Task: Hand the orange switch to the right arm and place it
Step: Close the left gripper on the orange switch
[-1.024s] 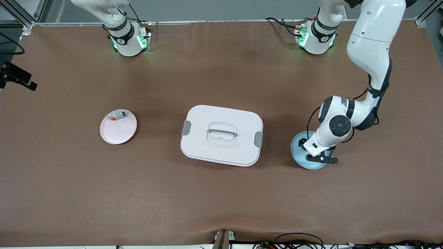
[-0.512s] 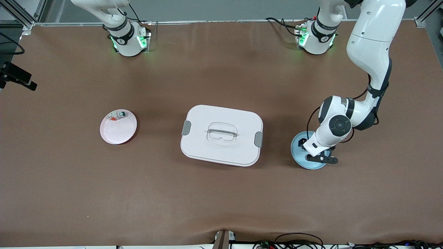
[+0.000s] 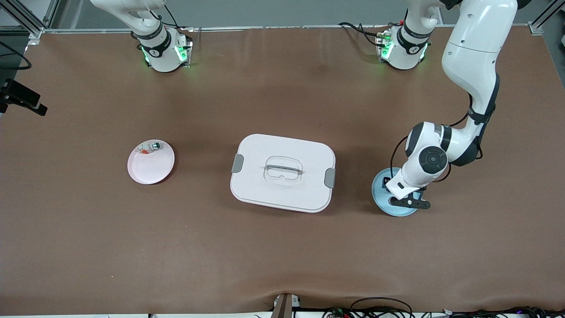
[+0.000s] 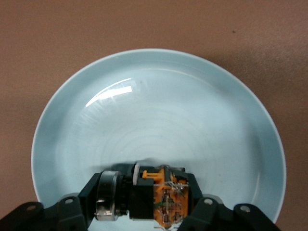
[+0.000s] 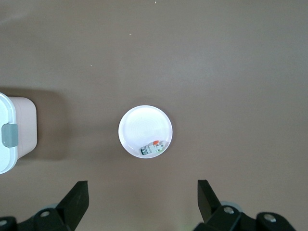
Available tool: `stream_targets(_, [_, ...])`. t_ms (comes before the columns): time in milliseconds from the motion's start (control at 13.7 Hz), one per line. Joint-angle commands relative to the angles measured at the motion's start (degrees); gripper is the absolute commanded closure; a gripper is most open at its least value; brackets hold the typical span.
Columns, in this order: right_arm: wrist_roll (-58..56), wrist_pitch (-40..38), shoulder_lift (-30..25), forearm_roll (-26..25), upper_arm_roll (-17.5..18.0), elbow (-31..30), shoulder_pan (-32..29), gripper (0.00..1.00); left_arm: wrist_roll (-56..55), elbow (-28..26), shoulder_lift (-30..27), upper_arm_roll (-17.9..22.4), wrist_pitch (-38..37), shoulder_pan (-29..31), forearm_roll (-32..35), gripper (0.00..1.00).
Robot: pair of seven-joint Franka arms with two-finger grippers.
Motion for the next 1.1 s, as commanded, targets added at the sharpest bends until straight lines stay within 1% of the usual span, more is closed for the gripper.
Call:
stream_targets(0, [0.80, 0.53, -1.57, -0.01, 0.37, -1.75, -0.41, 0.00, -2.67, -1.45, -1.43, -0.28, 0.47, -0.11, 1.04, 0.60])
stream_targets(439, [0.72, 0.62, -1.57, -0.01, 0.37, -1.75, -0.41, 0.00, -2.41, -1.46, -3.18, -0.28, -0.23, 0.24, 0.86, 0.61])
stream_targets(659, [0.72, 0.62, -1.57, -0.01, 0.37, -1.75, -0.41, 0.00, -2.41, -1.19, -5.99, -0.29, -3.65, 0.33, -0.80, 0.61])
stream_targets(1024, [0.72, 0.62, -1.57, -0.01, 0.37, -1.84, -0.41, 0.00, -2.41, -0.67, -11.18, -0.29, -10.67, 0.50, -6.86, 0.61])
